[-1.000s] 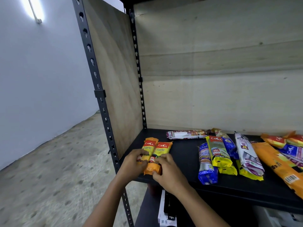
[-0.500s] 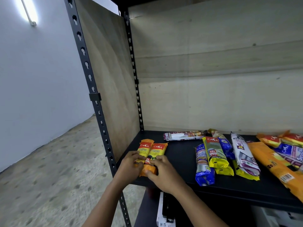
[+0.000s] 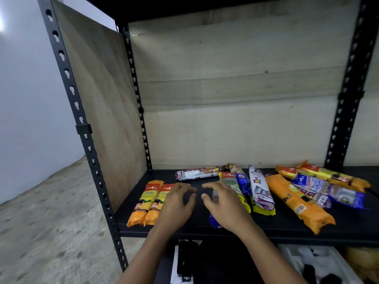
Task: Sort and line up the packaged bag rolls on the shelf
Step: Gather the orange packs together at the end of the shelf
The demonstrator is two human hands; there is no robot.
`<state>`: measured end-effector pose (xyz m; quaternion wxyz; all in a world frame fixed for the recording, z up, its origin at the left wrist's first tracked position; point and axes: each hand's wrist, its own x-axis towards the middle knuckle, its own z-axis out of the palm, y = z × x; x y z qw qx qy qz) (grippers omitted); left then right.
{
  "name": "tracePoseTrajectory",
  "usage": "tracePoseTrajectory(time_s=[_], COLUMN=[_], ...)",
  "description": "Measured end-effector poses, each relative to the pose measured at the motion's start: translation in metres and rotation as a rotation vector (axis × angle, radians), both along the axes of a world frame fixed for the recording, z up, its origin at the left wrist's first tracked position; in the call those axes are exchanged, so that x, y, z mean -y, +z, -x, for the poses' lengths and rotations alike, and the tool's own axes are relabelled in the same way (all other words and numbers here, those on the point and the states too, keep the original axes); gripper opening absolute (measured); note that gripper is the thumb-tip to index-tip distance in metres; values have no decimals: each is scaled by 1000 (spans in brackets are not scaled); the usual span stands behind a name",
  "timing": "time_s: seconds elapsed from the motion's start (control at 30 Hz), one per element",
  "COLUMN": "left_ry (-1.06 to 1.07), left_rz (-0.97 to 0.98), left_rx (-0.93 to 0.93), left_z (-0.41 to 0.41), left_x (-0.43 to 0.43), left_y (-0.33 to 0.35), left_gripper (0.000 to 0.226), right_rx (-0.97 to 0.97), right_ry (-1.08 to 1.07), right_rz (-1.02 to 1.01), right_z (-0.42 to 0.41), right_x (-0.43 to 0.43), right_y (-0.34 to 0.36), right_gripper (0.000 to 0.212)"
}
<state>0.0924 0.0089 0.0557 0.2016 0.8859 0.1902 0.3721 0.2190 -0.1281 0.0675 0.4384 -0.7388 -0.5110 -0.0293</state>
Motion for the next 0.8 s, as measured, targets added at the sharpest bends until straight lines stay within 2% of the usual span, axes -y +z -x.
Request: tracePoseTrajectory(time_s=[0.33, 0.6, 0.8], left_ry=[-132, -237, -320], left_rz=[20, -67, -131], left_rx=[-7, -18, -97], left_z=[-56, -109, -166], left_x=[62, 118, 155], left_y=[14, 18, 21], left_gripper=[29, 29, 35], right_rx=[11, 23, -14], right_ry=[-161, -321, -449], right_rz=[-45, -23, 33], right_z=[-54, -111, -162], right_x=[85, 142, 181], right_y=[8, 10, 6], right_gripper=[30, 29, 30])
